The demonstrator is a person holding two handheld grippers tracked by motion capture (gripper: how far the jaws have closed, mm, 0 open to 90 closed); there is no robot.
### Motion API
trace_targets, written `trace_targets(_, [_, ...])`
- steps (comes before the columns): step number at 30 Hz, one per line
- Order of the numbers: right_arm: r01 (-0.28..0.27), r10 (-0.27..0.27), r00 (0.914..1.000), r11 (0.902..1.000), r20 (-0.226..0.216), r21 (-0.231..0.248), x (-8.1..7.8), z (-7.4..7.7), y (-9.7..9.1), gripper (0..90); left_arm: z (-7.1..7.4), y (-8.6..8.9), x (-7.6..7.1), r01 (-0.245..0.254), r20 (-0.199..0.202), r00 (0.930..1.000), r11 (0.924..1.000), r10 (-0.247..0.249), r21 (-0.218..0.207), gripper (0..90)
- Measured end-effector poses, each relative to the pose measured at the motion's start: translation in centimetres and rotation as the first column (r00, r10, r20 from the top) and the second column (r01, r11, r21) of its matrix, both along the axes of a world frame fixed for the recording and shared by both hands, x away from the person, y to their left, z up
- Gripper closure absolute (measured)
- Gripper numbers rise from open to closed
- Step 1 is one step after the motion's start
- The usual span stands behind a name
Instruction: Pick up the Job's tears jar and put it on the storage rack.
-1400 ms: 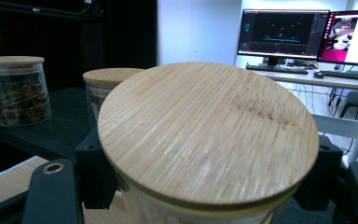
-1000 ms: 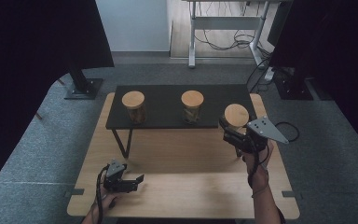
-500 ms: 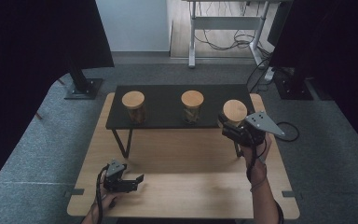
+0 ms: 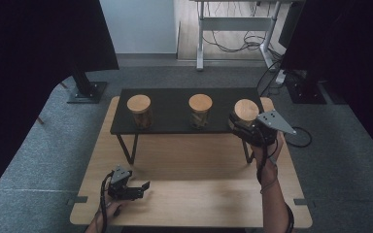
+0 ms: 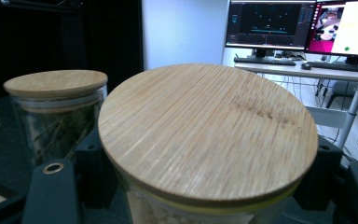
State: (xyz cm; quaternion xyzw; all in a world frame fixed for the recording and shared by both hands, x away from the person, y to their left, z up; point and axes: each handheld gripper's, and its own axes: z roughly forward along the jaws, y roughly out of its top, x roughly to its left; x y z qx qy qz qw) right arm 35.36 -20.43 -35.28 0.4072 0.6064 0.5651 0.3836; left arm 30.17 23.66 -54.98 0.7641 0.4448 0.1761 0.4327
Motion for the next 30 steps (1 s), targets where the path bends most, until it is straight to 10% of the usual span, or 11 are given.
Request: trace_targets(30, [0.084, -0.085, 0.9954, 0.9963, -0.044, -0.019, 2.8, -1.3, 0.6, 23.9, 0.0, -0.1, 0.0, 0.000, 0.006, 1.0000, 0.9999, 0.000, 0.010, 7.1])
